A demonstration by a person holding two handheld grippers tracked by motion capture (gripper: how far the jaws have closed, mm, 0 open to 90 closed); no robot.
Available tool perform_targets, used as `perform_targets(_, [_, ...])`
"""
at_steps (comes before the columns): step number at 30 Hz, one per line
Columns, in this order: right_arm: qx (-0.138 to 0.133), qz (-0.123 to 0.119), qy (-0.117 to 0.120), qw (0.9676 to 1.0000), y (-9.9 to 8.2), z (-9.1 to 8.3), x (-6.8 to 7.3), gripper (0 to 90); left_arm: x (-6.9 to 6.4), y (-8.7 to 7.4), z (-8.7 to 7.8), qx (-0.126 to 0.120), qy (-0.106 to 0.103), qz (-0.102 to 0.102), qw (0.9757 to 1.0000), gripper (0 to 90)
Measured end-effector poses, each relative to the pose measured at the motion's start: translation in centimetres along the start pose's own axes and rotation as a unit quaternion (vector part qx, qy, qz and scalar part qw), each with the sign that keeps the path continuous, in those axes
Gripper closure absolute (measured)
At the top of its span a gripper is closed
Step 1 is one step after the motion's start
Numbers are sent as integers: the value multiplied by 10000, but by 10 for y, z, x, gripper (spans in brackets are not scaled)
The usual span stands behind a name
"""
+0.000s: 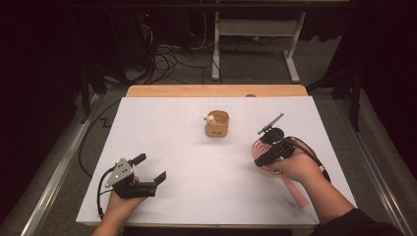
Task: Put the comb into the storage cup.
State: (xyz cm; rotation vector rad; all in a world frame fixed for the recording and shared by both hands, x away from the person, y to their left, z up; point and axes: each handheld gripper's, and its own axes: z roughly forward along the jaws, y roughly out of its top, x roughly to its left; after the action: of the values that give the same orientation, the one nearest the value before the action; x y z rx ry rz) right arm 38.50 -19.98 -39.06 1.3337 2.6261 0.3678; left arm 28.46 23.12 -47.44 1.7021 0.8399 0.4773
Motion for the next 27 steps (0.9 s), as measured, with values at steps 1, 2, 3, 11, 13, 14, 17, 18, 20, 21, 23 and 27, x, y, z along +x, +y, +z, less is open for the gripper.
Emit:
perform_targets(1, [-32,9,38,10000,0,-1,-1,207,0,0,0,-1,3,5,10000,6])
perform_targets(2, [-102,23,30,9999,0,-3,-1,208,0,0,0,-4,7,3,10000,6])
perform_targets(3, [-244,49,-6,9997,0,-6,-1,207,0,0,0,-3,13,0,10000,6])
perform_targets(11, [-637,99,-21,9979,1,-13,-2,207,0,0,-1,-22,25,4,10000,6])
perform_targets(13, [-777,132,-76,9969,1,-15,-2,207,0,0,-1,-21,19,12,10000,6])
perform_targets(14, [-824,162,-39,9965,1,-15,-2,207,0,0,-1,-24,18,18,10000,6])
perform_targets(17, [-960,185,-61,9952,0,-16,-3,207,1,0,-1,-19,22,15,10000,6])
perform_targets(18, [-1028,189,-76,9945,0,-17,-3,207,1,0,-1,-22,23,11,10000,6])
perform_targets(20, [-1124,203,-31,9934,-1,-18,-3,207,1,0,-1,-23,23,9,10000,6])
perform_targets(21, [-1167,198,-43,9930,-1,-19,-3,206,1,0,-1,-21,25,11,10000,6])
perform_targets(23, [-1335,208,-12,9908,-2,-22,-4,207,0,0,-1,-23,24,12,10000,6])
perform_targets(27, [-1531,239,18,9879,-3,-25,-3,206,0,0,-1,-23,29,12,10000,7])
